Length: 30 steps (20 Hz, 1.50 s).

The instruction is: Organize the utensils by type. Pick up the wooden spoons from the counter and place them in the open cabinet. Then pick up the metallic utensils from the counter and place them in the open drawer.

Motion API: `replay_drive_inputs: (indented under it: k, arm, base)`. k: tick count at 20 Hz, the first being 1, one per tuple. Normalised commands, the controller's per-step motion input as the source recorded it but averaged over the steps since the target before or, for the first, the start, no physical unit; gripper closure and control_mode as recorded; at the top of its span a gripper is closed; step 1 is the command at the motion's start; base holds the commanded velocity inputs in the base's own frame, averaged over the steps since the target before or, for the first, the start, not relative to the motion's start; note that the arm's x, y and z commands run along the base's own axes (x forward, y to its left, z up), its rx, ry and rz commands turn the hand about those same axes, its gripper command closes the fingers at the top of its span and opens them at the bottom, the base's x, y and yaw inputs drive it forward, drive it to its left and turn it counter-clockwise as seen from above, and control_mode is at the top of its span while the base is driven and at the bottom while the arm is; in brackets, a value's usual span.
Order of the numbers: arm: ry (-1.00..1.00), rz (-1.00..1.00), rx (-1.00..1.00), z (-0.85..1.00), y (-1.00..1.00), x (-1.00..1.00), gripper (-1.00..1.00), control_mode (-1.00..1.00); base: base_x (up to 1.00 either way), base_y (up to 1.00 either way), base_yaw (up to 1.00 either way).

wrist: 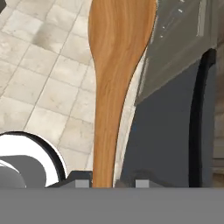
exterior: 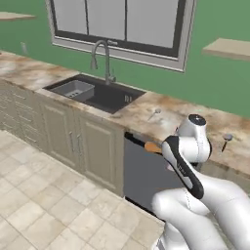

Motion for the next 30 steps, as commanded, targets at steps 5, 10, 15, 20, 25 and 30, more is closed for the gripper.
replay_drive_inputs:
  k: [5,10,15,20,25,30]
  arm:
    - [0.0,0.0,0.0,0.0,0.0,0.0,1.0,1.0]
    - [0.0,0.0,0.0,0.0,0.0,0.0,1.0,1.0]
    - [0.0,0.0,0.0,0.0,0.0,0.0,1.0,1.0]
    - [0.0,0.0,0.0,0.0,0.0,0.0,1.0,1.0]
    - [0.0,0.0,0.0,0.0,0.0,0.0,1.0,1.0]
    - [0.0,0.0,0.0,0.0,0.0,0.0,1.0,1.0]
  base:
    - [-0.24,0.02,1.0]
    - [-0.05,0.06,0.95]
    - [0.87,0.43,0.1]
    - [1.0,0.37,0.0]
    - [1.0,0.36,0.0]
    - [1.0,0.31,0.04]
